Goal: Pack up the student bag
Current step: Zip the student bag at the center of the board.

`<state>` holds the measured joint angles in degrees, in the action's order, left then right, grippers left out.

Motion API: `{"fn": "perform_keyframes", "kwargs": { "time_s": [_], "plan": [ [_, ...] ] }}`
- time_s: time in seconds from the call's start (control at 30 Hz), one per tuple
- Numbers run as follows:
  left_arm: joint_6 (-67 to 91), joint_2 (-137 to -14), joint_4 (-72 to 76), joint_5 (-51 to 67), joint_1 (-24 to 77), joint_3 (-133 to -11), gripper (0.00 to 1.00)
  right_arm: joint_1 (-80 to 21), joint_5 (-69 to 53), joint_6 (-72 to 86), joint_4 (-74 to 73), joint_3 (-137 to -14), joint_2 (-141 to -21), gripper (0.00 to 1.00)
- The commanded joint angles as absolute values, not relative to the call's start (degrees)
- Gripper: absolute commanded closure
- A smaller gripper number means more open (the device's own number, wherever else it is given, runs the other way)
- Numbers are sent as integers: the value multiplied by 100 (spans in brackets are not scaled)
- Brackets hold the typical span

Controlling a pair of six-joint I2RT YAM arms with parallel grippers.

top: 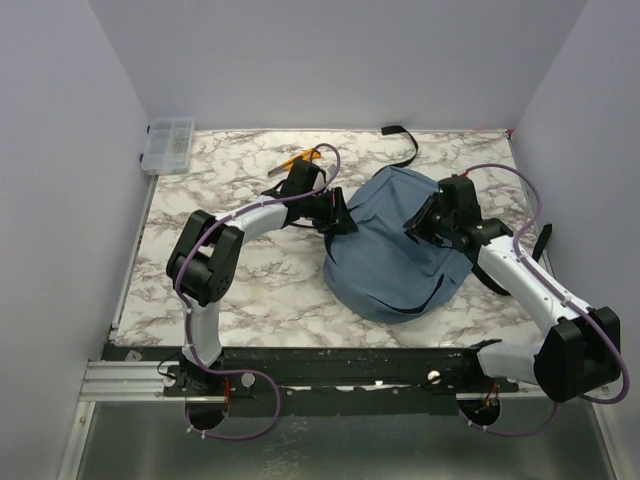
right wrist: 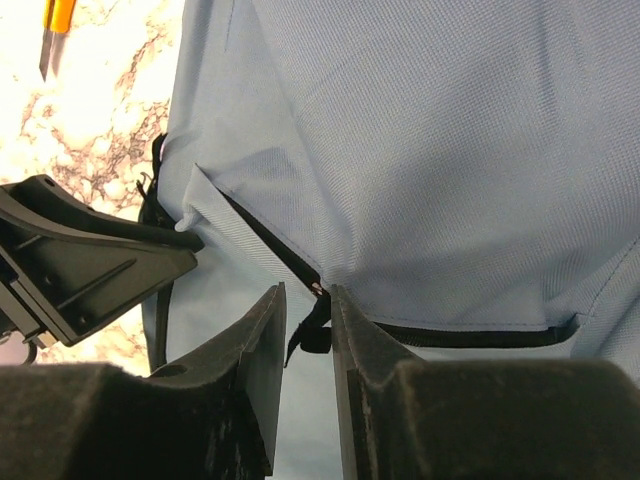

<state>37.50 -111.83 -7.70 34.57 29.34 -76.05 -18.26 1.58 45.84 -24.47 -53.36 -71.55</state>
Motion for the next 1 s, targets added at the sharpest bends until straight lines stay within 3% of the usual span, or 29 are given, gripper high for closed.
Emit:
{"fn": "perform_keyframes", "kwargs": {
  "time_s": [0.0, 0.07, 0.17, 0.6, 0.77, 0.97],
  "plan": [
    [3792, -11131, -660, 3573, 2909, -7532, 55, -1828, 100, 4423, -2400, -5401, -7244, 71],
    [3820, -11136, -660, 3509, 2909, -7528, 56, -1836, 213, 4401, -2453, -5421, -7268, 77],
    [3858, -11062, -664, 3231, 2909, -7439, 57, -1880, 572, 4403, -2588, -5441, -7163, 99],
    [4112, -11384, -808, 2687, 2674, -7356, 57, -1977, 2940, 5446, -4151, -4771, -6230, 100],
    [3985, -11155, -884, 2538, 2672, -7349, 57, -1913, 3215, 6649, -4444, -4309, -6095, 100],
    [3854, -11075, -1024, 2509, 2646, -7437, 56, -730, 2739, 7196, -4072, -3159, -5569, 100]
  ]
}}
